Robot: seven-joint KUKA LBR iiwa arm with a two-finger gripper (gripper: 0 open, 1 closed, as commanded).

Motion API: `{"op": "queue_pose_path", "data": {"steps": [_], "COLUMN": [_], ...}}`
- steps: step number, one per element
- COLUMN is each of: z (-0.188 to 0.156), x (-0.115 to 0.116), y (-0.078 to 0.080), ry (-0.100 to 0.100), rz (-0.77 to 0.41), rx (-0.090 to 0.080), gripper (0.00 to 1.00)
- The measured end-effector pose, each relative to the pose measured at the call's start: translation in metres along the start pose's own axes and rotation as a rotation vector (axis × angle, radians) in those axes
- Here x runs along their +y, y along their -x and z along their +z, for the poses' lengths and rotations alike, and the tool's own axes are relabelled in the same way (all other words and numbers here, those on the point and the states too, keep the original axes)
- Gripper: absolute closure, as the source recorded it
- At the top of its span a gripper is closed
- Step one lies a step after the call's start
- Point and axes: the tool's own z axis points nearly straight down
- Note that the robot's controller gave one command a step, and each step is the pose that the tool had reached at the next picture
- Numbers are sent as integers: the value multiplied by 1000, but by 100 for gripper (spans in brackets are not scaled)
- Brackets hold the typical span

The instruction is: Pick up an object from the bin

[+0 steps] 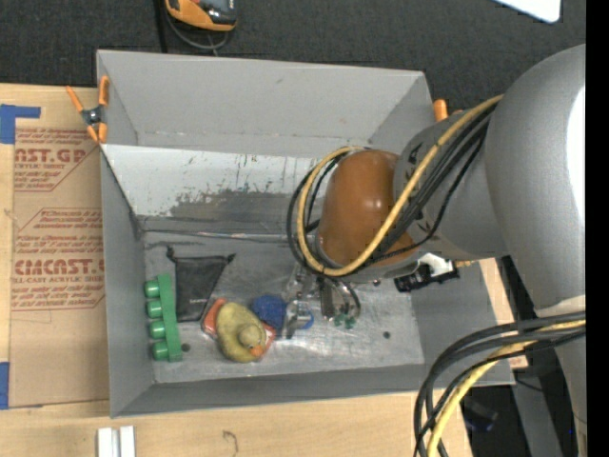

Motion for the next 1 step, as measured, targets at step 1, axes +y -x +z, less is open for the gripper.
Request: {"op": "queue_pose_path", "data": {"steps": [1], "z": [-23], "x": [0], "y": [0], "ry": [0], "rz": [0], "rx": [1], "gripper": [100]}}
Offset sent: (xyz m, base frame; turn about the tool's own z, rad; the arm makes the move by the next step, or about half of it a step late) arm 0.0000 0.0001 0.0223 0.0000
